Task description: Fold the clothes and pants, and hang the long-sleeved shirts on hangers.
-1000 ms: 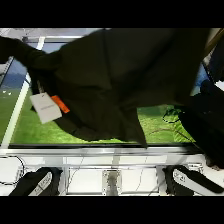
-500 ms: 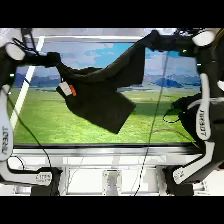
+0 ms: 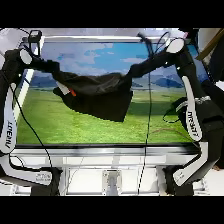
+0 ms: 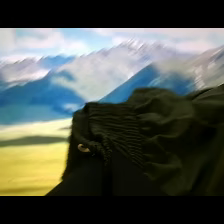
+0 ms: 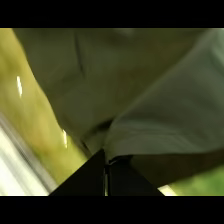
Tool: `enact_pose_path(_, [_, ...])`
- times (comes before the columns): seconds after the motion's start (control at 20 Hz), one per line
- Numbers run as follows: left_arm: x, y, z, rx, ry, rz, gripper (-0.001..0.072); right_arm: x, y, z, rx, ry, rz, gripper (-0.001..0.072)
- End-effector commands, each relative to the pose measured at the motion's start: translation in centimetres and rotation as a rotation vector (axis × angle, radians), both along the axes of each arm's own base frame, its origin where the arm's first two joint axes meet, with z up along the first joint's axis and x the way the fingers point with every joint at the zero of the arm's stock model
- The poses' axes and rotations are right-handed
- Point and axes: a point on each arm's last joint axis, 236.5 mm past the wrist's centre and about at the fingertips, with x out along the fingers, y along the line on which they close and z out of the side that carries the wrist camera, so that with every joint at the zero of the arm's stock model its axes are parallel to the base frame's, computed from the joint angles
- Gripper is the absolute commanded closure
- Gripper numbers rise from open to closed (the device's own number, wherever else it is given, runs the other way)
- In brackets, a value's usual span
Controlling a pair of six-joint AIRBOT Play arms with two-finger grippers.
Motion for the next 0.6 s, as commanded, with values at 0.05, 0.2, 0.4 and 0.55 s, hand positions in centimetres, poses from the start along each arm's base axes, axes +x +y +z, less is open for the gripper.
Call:
enact_pose_path(0.05, [-2.1, 5.3, -1.6, 0.195, 0.117, 0.045, 0.0682, -7.1, 2.1, -6.2, -0.211, 0.164, 0.165, 0.0711])
enact_pose_path(0.2, [-2.0, 5.4, -3.4, 0.199, 0.155, 0.033, 0.0681, -9.3, 4.7, -12.0, -0.242, 0.202, 0.159, 0.0710])
enact_pose_path(0.4, [-2.3, 5.3, -8.1, 0.191, 0.269, 0.026, 0.0681, -10.4, 6.1, -17.6, -0.255, 0.225, 0.075, 0.0710])
enact_pose_path(0.55, [-2.5, 5.2, -10.9, 0.189, 0.327, 0.018, 0.0681, -10.3, 6.3, -20.1, -0.269, 0.253, 0.031, 0.0710])
